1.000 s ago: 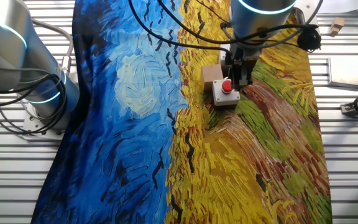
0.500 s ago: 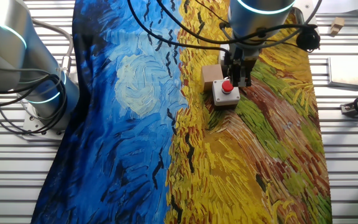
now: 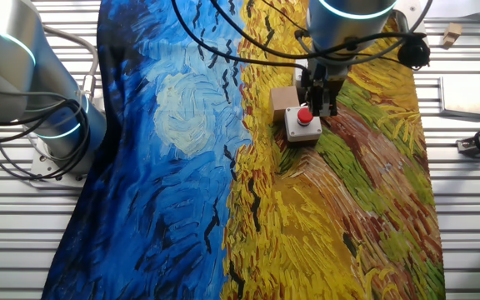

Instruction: Turn the hands of a clock

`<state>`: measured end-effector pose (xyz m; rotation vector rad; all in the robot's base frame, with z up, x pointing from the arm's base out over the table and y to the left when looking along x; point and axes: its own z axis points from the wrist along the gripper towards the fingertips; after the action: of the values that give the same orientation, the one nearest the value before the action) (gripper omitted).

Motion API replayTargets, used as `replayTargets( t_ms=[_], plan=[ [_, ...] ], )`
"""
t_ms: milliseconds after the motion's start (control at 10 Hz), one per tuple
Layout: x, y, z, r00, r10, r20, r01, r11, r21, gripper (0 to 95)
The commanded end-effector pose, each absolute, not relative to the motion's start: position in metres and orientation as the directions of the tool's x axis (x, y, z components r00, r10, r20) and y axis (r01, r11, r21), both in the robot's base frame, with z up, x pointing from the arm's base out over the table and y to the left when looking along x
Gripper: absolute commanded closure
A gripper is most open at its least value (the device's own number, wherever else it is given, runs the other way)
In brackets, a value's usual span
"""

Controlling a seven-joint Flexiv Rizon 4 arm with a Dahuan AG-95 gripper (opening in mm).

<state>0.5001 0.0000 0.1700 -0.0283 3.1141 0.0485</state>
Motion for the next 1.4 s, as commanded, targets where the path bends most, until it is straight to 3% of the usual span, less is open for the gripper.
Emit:
replayTargets(
  t_ms=[100, 1400],
  plan=[
    [0.5000, 0.0000, 0.1700, -0.999, -0.018, -0.026, -0.019, 0.999, 0.030, 95.0],
    [0.5000, 0.0001, 0.1703, -0.998, -0.065, -0.027, -0.066, 0.997, 0.027, 95.0]
  ],
)
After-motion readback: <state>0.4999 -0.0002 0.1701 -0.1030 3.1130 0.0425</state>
